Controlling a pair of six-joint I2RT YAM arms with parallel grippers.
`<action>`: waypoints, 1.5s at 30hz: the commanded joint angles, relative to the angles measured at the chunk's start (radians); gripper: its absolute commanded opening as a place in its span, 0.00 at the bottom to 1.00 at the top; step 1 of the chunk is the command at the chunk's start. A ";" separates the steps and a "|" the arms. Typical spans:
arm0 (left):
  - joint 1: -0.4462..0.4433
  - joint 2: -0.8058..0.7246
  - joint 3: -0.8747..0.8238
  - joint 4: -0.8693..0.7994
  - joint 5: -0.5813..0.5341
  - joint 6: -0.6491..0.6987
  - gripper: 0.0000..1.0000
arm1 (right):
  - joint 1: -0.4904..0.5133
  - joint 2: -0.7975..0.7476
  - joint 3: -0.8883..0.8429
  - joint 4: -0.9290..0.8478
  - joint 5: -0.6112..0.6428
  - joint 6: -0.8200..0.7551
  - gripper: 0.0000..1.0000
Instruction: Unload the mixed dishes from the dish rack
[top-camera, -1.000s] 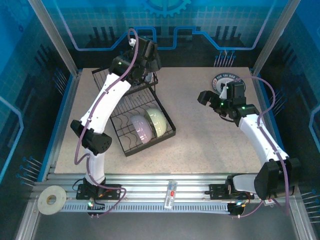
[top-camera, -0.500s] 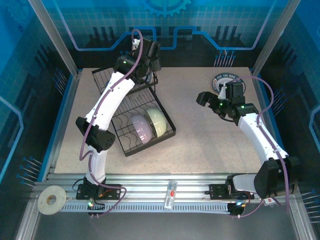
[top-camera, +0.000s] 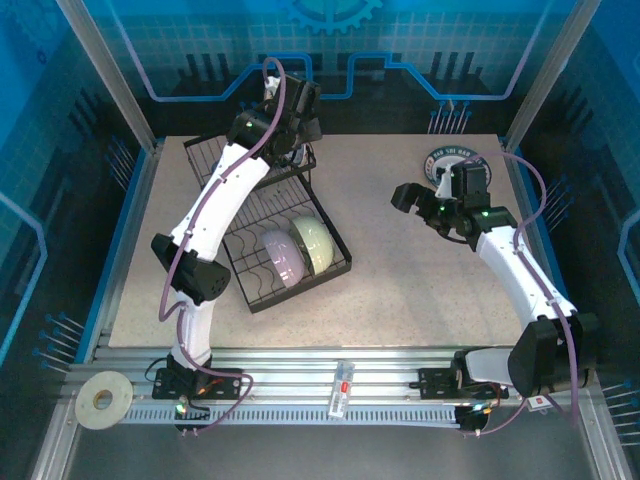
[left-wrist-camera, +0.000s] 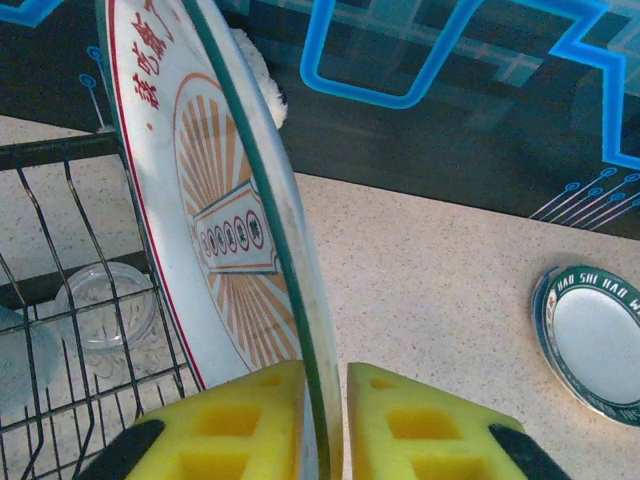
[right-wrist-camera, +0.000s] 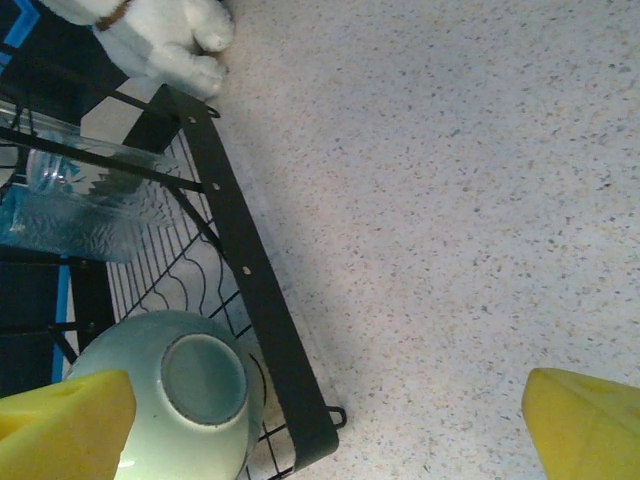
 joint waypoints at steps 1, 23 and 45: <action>0.011 0.010 0.027 0.015 -0.018 0.013 0.14 | 0.015 -0.027 0.043 0.030 -0.055 -0.002 1.00; 0.012 -0.181 -0.191 0.147 0.002 -0.024 0.00 | 0.016 -0.037 0.042 0.153 -0.174 0.058 1.00; 0.031 -0.386 -0.437 0.396 0.068 0.026 0.00 | 0.027 0.025 0.066 0.192 -0.183 0.096 1.00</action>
